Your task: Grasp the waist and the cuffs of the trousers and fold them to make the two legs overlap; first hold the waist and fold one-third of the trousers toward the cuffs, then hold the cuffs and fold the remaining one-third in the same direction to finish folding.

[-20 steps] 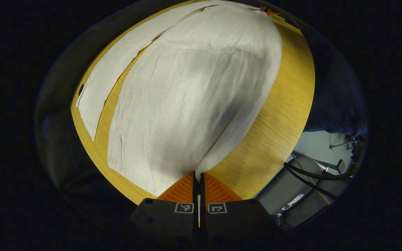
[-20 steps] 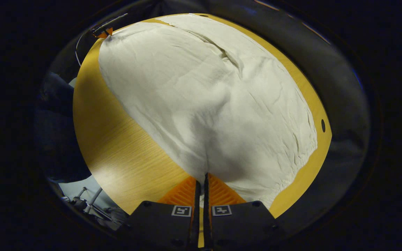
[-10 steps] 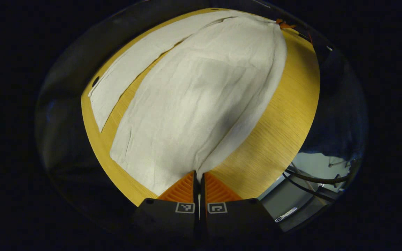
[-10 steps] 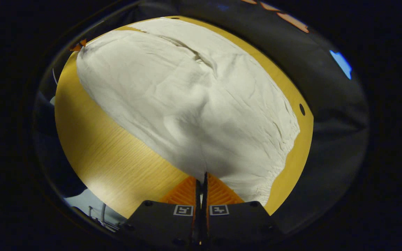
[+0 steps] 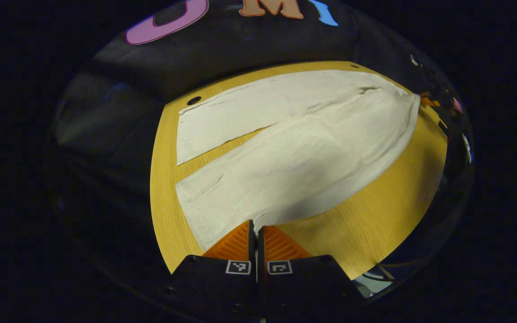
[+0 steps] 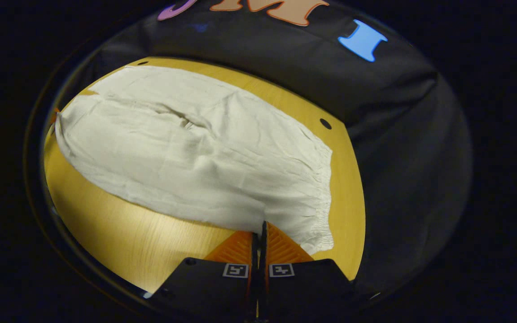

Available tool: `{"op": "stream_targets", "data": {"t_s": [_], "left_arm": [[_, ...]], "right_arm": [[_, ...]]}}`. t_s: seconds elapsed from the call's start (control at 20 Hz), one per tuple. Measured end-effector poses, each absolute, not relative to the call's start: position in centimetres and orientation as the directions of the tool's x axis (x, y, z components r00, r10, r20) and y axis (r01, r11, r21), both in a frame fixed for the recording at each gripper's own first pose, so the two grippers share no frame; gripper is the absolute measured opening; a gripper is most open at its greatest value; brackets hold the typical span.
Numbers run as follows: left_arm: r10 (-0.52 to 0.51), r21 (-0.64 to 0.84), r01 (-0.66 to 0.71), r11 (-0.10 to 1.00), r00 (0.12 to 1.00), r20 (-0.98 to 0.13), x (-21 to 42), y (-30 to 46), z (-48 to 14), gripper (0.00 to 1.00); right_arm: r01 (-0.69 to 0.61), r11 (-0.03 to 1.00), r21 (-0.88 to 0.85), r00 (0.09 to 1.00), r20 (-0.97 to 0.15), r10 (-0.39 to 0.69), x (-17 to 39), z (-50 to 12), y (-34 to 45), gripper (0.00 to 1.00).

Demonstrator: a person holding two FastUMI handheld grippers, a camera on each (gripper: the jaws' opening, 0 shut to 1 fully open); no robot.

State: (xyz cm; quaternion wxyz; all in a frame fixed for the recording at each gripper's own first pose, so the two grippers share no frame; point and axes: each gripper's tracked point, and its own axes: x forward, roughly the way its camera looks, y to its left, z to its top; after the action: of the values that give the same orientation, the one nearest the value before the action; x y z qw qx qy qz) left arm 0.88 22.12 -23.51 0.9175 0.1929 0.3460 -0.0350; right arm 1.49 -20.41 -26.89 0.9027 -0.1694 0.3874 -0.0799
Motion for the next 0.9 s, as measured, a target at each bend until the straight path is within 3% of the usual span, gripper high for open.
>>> {"op": "stream_targets", "data": {"t_s": [0.35, 0.4, 0.45, 0.5, 0.9], "left_arm": [[0.091, 0.271, 0.03, 0.962, 0.902, -0.423, 11.1, 20.0, -14.9, 0.0], [0.103, 0.279, 0.015, 0.96, 0.909, -0.404, 12.4, 19.8, -13.7, 0.0], [0.116, 0.283, -0.005, 0.959, 0.918, -0.378, 8.4, 20.2, -15.7, 0.0], [0.131, 0.278, -0.03, 0.96, 0.927, -0.353, 14.0, 20.5, -12.9, 0.0], [0.208, 0.231, -0.155, 0.96, 0.952, -0.226, 22.0, 20.4, -7.8, 0.0]], "right_arm": [[0.203, 0.931, -0.302, 0.77, -0.538, -0.342, 5.3, -20.9, -19.9, 0.03], [0.229, 0.934, -0.275, 0.778, -0.524, -0.345, 5.9, -20.2, -19.8, 0.02], [0.252, 0.935, -0.251, 0.787, -0.509, -0.349, 6.6, -19.6, -19.8, 0.02], [0.276, 0.933, -0.23, 0.792, -0.496, -0.357, 7.5, -19.5, -20.0, 0.03], [0.382, 0.922, -0.056, 0.842, -0.391, -0.372, 15.5, -16.4, -22.2, 0.02]]}}
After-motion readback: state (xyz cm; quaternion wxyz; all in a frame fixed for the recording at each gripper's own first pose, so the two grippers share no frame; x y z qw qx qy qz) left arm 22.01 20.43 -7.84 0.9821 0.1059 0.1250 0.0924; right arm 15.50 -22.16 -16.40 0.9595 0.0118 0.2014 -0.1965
